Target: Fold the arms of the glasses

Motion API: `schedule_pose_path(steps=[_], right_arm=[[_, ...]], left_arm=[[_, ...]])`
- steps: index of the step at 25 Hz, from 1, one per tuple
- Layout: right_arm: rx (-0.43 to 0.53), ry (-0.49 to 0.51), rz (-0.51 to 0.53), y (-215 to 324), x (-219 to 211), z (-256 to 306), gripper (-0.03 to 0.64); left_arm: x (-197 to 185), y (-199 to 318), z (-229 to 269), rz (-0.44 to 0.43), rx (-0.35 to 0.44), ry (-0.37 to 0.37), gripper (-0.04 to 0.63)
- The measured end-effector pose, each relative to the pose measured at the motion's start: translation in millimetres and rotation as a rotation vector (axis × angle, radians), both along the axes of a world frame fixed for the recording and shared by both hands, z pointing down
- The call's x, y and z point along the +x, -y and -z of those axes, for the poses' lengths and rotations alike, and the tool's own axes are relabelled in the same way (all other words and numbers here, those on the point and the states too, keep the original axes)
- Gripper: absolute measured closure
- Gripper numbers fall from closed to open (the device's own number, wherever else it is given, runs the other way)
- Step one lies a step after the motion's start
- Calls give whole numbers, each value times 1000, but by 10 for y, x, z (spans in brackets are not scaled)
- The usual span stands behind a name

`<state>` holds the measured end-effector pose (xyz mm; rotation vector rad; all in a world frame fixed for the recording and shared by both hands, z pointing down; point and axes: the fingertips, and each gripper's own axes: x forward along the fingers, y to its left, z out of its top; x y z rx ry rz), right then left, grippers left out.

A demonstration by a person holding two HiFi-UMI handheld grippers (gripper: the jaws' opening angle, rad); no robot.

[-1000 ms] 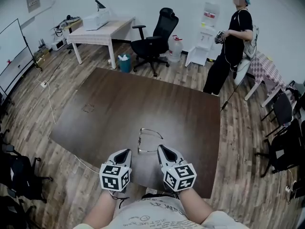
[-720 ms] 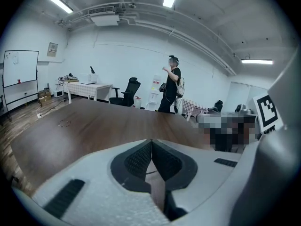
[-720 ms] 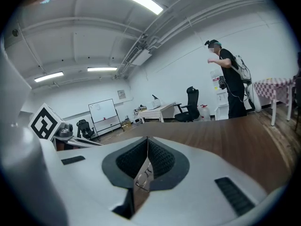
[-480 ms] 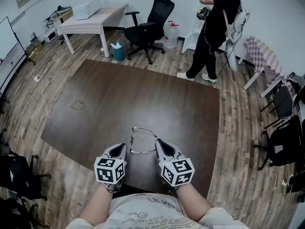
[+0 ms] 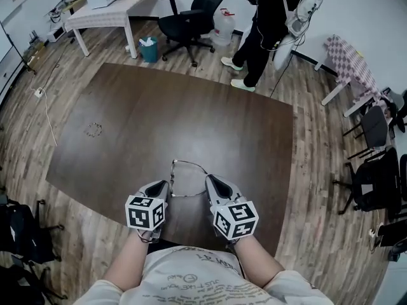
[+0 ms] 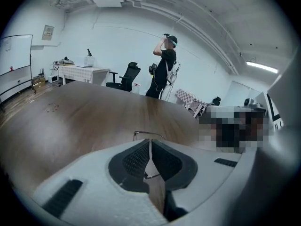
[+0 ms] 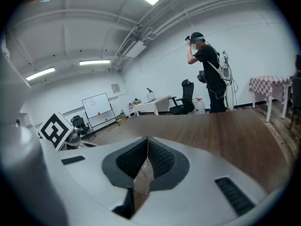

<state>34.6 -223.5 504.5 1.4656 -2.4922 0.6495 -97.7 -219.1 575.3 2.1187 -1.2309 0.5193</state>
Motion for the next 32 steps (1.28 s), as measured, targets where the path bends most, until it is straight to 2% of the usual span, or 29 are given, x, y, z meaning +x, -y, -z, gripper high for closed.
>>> schedule_pose_path(steps=[13,14,17,19,32], right_arm=[[-70,-33,-37,234,-230,-273,601],[-73,-35,-43,249,-237,-280,601],[-80,-45,-64,296,-212,-286,601],[-88,-50,-80,304,-162,-293,601],[-123,-71,-141,293,113,-390,601]], left_arm=[[31,267,-476,-111,-114,-30,577],[37,279,-519,-122,-126,-29,569],[84,317,-641,-161,-170,-23,488],[109,342,-717,-178,-186,2,486],[125,462,-999,-145,-275,64,488]])
